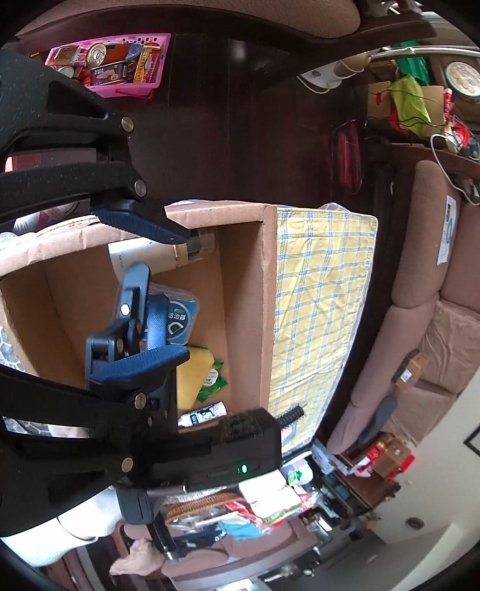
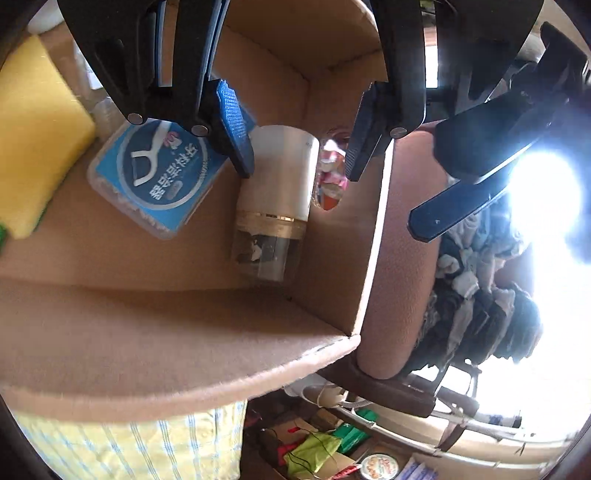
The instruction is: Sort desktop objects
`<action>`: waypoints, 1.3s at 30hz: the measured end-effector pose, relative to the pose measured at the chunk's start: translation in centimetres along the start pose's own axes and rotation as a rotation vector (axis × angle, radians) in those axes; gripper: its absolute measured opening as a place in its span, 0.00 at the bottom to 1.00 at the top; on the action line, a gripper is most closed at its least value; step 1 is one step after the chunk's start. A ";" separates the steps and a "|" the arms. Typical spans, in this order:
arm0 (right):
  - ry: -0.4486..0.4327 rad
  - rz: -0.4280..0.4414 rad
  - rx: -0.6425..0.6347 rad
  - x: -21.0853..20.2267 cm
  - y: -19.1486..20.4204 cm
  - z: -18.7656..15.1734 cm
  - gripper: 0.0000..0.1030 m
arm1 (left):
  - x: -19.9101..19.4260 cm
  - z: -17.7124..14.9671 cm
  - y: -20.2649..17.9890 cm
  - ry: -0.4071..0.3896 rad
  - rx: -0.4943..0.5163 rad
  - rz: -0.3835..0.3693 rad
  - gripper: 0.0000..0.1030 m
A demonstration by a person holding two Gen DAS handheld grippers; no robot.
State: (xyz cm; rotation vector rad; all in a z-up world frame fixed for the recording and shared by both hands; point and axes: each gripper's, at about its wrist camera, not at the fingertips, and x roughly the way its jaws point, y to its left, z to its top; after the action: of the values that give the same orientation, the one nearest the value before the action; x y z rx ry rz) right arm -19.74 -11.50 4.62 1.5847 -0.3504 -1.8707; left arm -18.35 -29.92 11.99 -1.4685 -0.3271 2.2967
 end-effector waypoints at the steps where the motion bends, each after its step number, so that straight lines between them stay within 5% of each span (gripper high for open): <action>1: -0.013 -0.053 -0.041 -1.1 0.4 -0.2 0.52 | -0.2 -0.2 0.0 -0.001 0.000 -0.002 0.55; 5: 0.011 -0.148 -0.062 -3.8 -0.8 -1.0 0.61 | -0.6 -0.8 0.2 0.003 -0.004 -0.004 0.56; 11: 0.106 -0.040 0.082 -1.9 -4.2 -1.9 0.61 | -0.8 -1.9 0.2 0.010 -0.015 -0.027 0.56; 14: 0.137 -0.156 0.035 -0.7 -4.2 -1.6 0.61 | -1.0 -2.4 0.1 0.016 -0.008 -0.031 0.56; 20: 0.058 -0.112 0.022 -0.2 -4.0 0.7 0.64 | -1.8 -2.7 -0.1 0.002 -0.005 -0.049 0.56; 27: 0.030 -0.258 -0.140 -0.8 -1.5 0.7 0.67 | -2.4 -2.7 0.3 -0.014 -0.011 -0.058 0.58; 32: 0.087 -0.292 -0.286 -2.2 -0.3 -2.2 0.77 | -2.1 -2.8 0.3 -0.011 -0.016 -0.057 0.59; 39: 0.183 -0.364 -0.288 2.3 1.0 -2.3 0.82 | -2.2 -3.5 -0.1 -0.015 -0.024 -0.058 0.59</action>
State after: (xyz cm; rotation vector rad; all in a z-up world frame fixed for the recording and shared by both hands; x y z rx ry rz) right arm -17.37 -13.23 2.84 1.6796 0.2957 -1.9115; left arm -14.36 -30.87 12.35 -1.4353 -0.3969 2.2665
